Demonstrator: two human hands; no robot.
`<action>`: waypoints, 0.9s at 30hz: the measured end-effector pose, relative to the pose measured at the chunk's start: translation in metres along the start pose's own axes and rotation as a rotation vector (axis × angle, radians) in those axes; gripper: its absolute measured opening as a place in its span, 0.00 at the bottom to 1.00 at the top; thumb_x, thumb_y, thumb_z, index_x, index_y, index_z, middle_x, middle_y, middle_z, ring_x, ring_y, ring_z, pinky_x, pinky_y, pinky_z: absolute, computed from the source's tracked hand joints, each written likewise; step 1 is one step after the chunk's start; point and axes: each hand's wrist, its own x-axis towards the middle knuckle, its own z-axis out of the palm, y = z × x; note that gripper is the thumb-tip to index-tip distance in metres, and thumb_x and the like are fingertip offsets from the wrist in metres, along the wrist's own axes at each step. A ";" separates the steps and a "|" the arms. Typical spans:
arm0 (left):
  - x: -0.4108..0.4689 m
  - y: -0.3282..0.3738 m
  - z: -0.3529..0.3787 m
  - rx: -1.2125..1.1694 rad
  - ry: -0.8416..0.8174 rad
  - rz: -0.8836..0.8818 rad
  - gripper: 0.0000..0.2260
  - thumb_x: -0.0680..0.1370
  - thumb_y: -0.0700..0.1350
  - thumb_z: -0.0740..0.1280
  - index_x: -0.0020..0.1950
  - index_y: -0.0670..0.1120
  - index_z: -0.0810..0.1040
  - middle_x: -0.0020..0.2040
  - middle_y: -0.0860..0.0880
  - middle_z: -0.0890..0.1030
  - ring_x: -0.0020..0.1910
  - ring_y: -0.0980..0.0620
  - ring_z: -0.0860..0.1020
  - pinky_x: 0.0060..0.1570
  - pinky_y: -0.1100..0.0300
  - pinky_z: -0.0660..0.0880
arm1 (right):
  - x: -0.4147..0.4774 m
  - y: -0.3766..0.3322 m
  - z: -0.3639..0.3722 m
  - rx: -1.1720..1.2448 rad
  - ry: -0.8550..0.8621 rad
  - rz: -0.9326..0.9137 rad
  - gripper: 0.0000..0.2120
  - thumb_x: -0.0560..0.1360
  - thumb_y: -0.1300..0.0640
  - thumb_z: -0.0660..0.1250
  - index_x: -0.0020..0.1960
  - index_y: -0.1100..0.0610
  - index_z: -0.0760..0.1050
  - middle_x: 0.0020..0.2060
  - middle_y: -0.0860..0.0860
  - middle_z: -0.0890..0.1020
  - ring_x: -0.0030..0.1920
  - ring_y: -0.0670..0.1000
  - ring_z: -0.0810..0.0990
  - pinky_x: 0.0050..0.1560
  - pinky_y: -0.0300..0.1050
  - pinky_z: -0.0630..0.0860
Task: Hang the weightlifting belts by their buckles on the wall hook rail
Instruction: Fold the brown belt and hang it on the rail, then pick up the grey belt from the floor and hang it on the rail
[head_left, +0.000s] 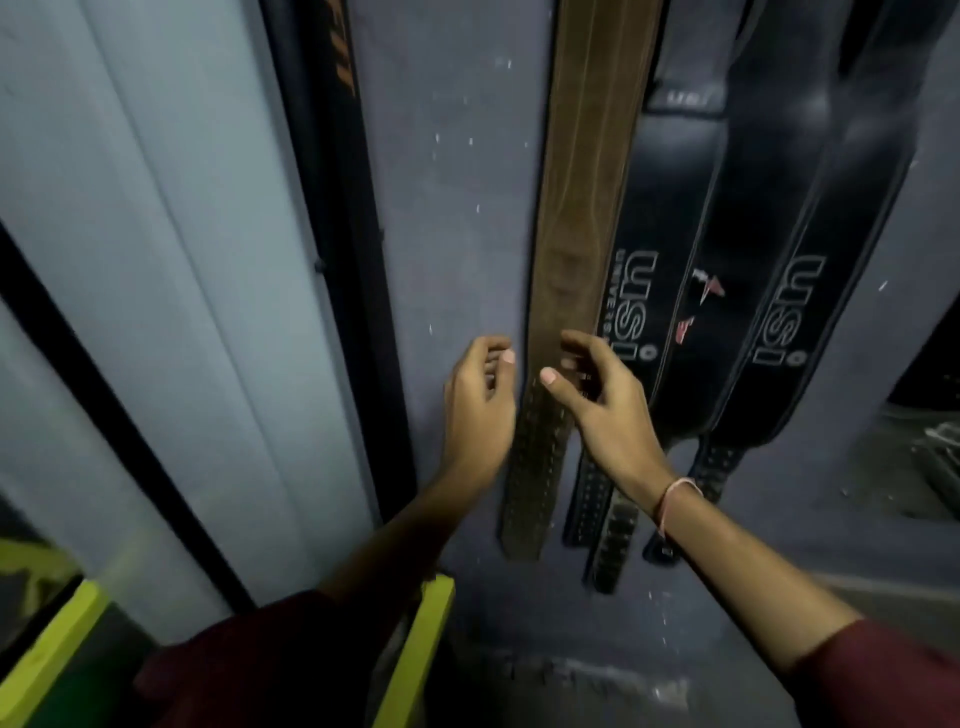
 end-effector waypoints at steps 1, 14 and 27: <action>-0.018 -0.016 0.001 0.003 -0.012 -0.034 0.07 0.84 0.43 0.62 0.57 0.44 0.78 0.52 0.51 0.82 0.50 0.60 0.79 0.50 0.71 0.73 | -0.015 0.016 0.005 0.006 -0.037 0.039 0.23 0.78 0.51 0.70 0.71 0.52 0.70 0.64 0.48 0.78 0.62 0.44 0.77 0.64 0.44 0.76; -0.280 -0.208 0.031 0.164 -0.248 -0.639 0.04 0.81 0.47 0.62 0.52 0.50 0.76 0.48 0.50 0.81 0.49 0.57 0.77 0.50 0.69 0.71 | -0.223 0.245 0.063 0.127 -0.337 0.651 0.19 0.78 0.66 0.68 0.68 0.61 0.71 0.61 0.56 0.77 0.54 0.42 0.79 0.51 0.31 0.77; -0.475 -0.448 0.027 0.319 -0.356 -1.083 0.08 0.84 0.40 0.61 0.60 0.45 0.76 0.51 0.50 0.80 0.49 0.53 0.79 0.50 0.62 0.75 | -0.390 0.473 0.182 0.019 -0.651 1.054 0.13 0.77 0.67 0.68 0.62 0.68 0.76 0.54 0.59 0.82 0.55 0.56 0.81 0.46 0.24 0.72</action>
